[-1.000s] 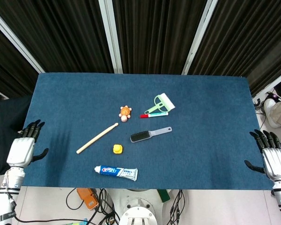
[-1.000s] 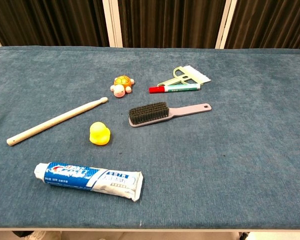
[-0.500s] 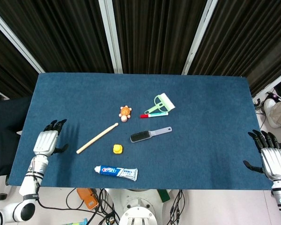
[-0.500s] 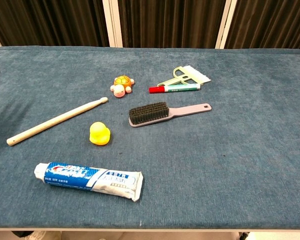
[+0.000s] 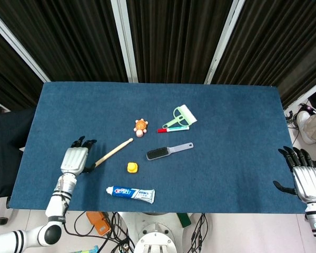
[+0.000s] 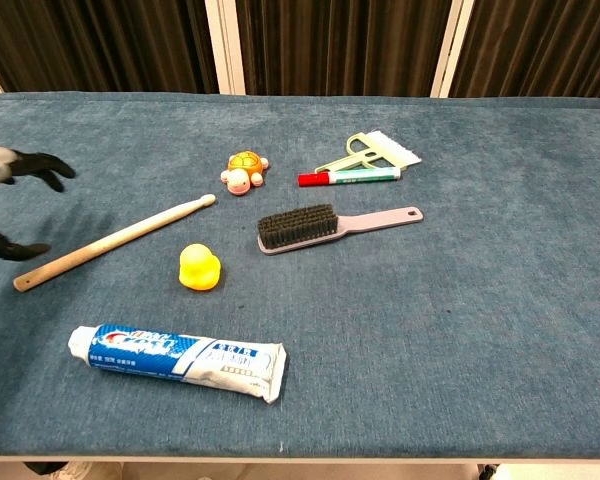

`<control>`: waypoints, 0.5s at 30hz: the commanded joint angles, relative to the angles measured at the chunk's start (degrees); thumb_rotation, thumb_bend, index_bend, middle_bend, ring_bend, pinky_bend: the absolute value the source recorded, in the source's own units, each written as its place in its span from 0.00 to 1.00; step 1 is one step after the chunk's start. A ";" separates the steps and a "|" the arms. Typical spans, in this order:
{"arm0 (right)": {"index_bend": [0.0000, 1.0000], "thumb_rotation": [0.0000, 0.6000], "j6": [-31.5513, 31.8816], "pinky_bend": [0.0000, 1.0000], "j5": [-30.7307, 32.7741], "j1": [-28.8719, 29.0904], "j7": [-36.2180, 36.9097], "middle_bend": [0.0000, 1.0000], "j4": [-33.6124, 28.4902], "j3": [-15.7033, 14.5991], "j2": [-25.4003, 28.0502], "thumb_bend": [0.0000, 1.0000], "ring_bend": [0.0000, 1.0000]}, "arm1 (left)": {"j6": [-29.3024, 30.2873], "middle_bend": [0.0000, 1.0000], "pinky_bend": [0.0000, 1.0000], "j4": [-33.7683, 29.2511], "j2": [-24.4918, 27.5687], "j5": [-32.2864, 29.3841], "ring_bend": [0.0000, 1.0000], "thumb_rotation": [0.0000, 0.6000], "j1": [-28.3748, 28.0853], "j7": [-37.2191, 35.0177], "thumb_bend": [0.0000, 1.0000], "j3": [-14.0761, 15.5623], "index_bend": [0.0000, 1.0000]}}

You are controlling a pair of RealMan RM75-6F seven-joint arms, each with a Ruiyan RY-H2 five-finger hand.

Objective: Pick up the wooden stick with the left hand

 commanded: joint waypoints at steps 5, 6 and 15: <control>0.16 1.00 -0.12 0.00 -0.15 0.07 0.09 0.14 0.04 -0.11 0.03 0.29 0.08 | 0.34 0.31 0.15 1.88 -4.83 -3.66 0.07 1.00 -3.76 3.80 0.23 -1.14 0.26; 0.16 1.00 -0.19 0.00 -0.18 0.11 0.08 0.14 0.03 -0.14 0.04 0.29 0.08 | 0.49 0.32 0.15 2.54 -5.39 -3.92 0.08 1.00 -4.05 3.94 0.23 -1.19 0.27; 0.16 1.00 -0.37 0.00 -0.16 0.20 0.02 0.14 0.02 -0.22 0.05 0.29 0.08 | 1.30 0.39 0.15 5.79 -7.77 -5.78 0.12 1.00 -5.31 4.43 0.23 -1.25 0.31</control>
